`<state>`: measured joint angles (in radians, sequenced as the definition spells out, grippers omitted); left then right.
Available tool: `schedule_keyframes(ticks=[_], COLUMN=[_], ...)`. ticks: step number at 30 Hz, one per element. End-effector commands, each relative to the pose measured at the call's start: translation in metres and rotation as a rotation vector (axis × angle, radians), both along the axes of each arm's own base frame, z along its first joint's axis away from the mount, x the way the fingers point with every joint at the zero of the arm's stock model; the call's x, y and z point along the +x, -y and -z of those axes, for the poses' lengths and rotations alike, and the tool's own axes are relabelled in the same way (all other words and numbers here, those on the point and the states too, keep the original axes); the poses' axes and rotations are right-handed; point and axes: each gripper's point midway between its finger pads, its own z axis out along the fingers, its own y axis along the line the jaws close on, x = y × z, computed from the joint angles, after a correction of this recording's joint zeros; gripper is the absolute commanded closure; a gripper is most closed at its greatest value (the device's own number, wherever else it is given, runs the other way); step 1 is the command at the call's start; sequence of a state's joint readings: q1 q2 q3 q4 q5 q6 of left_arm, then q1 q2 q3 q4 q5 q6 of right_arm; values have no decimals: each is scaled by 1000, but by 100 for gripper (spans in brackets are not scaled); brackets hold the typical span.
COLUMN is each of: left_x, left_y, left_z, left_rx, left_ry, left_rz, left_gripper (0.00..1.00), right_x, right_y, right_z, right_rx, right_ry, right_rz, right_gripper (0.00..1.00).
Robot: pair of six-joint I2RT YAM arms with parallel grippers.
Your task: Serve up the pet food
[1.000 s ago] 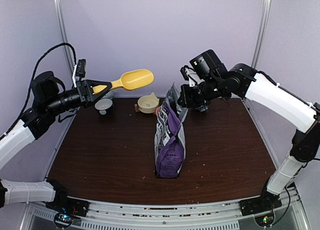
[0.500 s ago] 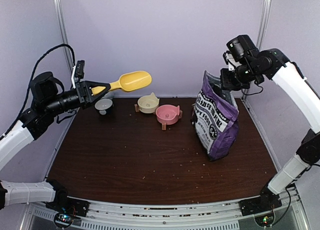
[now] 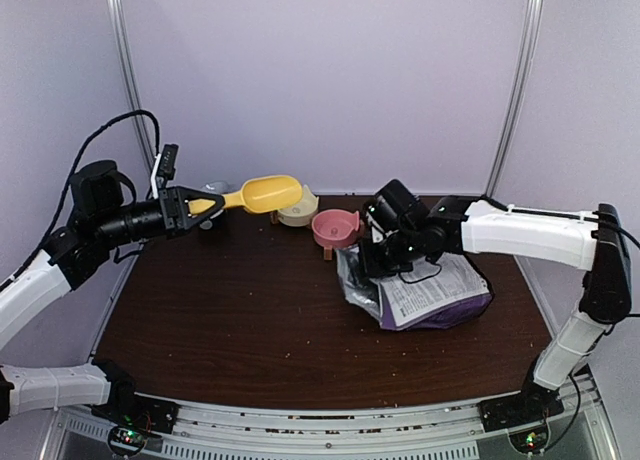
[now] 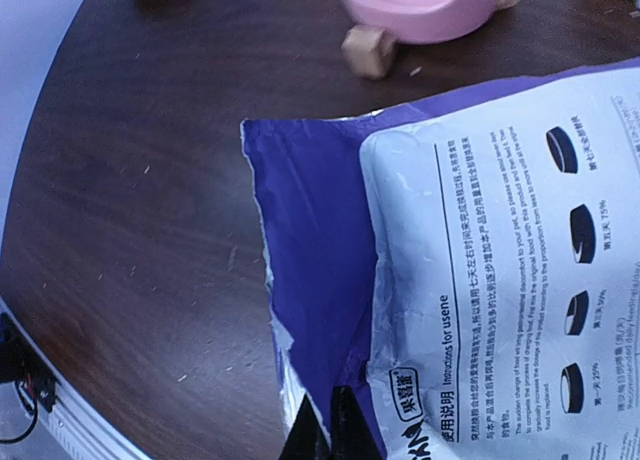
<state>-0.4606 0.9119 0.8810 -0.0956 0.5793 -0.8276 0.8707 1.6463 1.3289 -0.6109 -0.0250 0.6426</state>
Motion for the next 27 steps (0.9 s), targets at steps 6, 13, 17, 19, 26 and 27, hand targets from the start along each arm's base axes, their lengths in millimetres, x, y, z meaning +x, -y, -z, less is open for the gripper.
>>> schedule_keyframes(ticks=[6,13,17,19,26,27], left_x=[-18,-35,-36,-32,-7,-2], left_y=[6,34,52,58,88,96], left_z=[65,90,97,101,104,107], left_rx=[167,183,182,195,221,234], left_ry=[-60,-94,-107,-110,-67,-62], left_rz=[76,161,200,206,218,222], left_gripper=[93,94,94,94,96,96], right_x=[-5,-5,-8,-10,-24,-26], right_y=[-55,-53,-57,-60,-66,-66], right_z=[-35,-36,-40,-46,-70,-73], right_rx=[284,286,311,320,350,353], right_ry=[48,49,47,57,86,91], right_rz=[-32,-22,-31,-46,-96,-101], right_gripper=[100,100,100,100,100,100])
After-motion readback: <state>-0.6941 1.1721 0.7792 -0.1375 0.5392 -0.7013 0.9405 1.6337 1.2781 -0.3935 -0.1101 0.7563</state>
